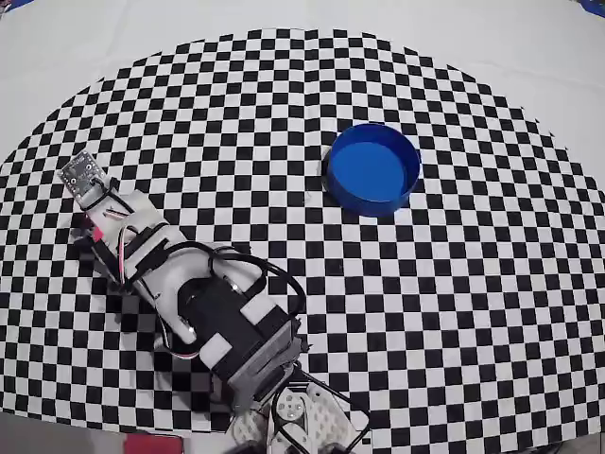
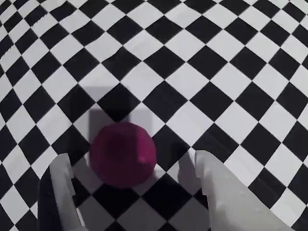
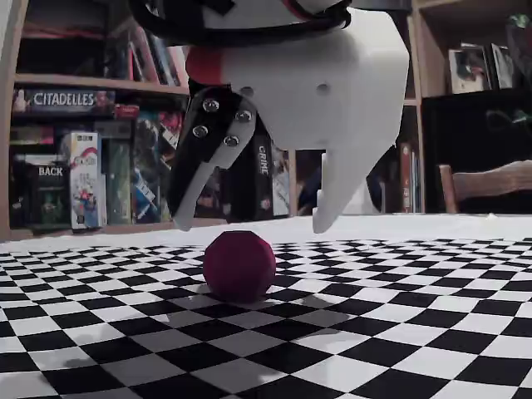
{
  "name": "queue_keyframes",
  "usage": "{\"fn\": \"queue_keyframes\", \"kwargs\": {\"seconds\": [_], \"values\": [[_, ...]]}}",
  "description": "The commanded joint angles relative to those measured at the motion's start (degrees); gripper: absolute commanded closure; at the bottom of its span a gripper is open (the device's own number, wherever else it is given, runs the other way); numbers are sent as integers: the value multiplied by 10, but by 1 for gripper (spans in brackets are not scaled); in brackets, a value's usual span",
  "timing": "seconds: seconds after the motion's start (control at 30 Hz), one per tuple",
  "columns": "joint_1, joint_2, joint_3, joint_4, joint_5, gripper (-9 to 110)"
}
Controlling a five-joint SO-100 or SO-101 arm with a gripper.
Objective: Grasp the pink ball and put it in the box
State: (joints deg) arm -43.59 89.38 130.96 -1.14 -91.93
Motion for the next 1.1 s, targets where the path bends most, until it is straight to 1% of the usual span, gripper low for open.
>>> {"fn": "queue_keyframes", "kwargs": {"seconds": [0.0, 1.07], "values": [[-7, -2, -24, 1, -5, 72], [-10, -78, -89, 1, -5, 72]]}}
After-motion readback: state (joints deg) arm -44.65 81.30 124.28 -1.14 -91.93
